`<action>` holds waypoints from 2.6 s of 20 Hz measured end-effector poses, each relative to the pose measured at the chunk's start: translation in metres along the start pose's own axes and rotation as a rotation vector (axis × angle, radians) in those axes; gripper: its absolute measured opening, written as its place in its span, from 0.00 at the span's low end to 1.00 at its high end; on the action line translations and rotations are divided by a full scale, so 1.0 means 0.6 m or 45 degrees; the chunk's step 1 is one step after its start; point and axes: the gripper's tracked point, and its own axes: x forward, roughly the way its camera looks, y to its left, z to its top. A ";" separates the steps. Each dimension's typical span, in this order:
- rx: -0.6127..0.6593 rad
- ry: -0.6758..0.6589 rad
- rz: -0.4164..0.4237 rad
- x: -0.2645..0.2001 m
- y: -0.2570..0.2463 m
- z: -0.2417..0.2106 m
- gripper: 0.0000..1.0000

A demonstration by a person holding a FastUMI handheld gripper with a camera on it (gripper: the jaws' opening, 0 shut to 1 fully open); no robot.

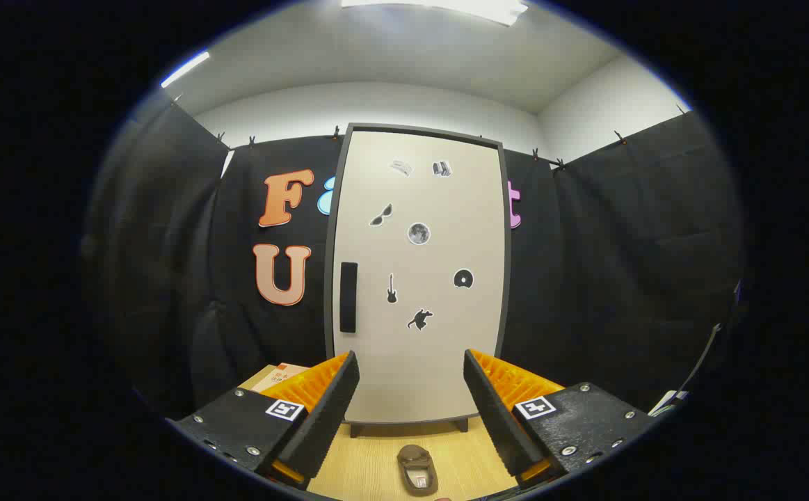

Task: Open the shoe cabinet door, grab the shoes and put them into the shoe cabinet, then close the shoe cabinet door.

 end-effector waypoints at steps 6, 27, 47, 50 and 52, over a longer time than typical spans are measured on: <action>0.024 -0.007 0.037 0.014 0.003 -0.001 0.95; 0.053 0.067 0.106 0.083 0.019 -0.038 0.95; 0.036 0.044 0.288 0.313 0.168 -0.003 0.95; 0.043 0.050 0.301 0.351 0.185 -0.003 0.95; 0.047 0.052 0.305 0.370 0.192 -0.002 0.95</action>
